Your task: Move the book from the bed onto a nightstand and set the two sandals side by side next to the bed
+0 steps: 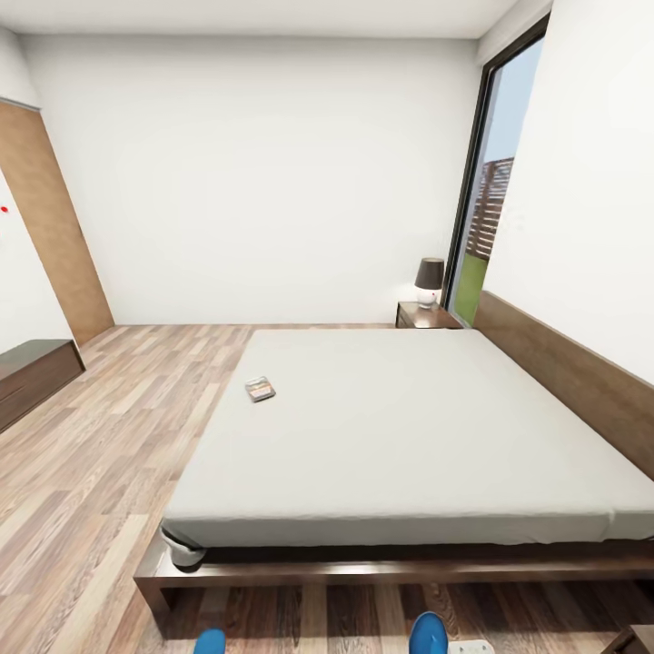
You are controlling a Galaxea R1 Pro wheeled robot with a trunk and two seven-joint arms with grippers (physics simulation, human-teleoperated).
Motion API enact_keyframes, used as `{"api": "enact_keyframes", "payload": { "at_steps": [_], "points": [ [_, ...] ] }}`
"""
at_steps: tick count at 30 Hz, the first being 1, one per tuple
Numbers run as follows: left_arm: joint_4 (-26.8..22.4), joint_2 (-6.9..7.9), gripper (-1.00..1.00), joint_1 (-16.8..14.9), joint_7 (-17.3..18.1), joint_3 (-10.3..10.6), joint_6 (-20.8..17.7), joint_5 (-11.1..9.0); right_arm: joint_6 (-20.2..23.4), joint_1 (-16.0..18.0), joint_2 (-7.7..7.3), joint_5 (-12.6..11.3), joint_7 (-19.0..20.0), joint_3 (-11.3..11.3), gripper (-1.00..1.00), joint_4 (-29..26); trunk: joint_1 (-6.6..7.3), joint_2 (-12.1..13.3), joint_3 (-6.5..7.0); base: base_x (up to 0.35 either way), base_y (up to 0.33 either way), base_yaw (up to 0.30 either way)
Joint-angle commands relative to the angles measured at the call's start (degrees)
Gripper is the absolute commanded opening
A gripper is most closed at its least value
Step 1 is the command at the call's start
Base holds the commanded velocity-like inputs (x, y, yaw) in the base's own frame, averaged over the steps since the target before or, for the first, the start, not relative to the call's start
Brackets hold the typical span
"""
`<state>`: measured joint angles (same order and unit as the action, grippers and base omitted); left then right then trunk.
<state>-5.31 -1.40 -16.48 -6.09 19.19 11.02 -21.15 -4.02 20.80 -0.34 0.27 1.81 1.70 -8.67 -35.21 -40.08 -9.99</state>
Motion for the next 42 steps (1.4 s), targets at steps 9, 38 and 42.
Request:
{"api": "enact_keyframes", "payload": {
  "at_steps": [9, 38, 42],
  "points": [
    [0.0, 0.07, -1.0, 0.0, 0.1, 0.2, -3.6, -0.5, -0.2, 0.1, 0.02, -0.1, -0.1, 0.1, -1.0, 0.0, -1.99, -3.7, -1.71, 0.0, 0.0, 0.0],
    [-0.3, 0.0, -1.0, -0.5, -0.7, 0.1, -10.1, -0.8, -0.2, 0.0, -0.1, 0.0, -0.1, 0.2, -1.0, 0.1, -8.36, -15.3, -6.91, 0.0, 0.0, 0.0],
    [-0.4, 0.06, -1.0, -0.8, -0.7, 0.1, -11.1, -0.8, -0.2, 0.1, -0.07, 0.0, -0.1, 0.2, -1.0, 0.0, -9.24, -16.9, -7.63, 0.0, 0.0, 0.0]
  ]
}}
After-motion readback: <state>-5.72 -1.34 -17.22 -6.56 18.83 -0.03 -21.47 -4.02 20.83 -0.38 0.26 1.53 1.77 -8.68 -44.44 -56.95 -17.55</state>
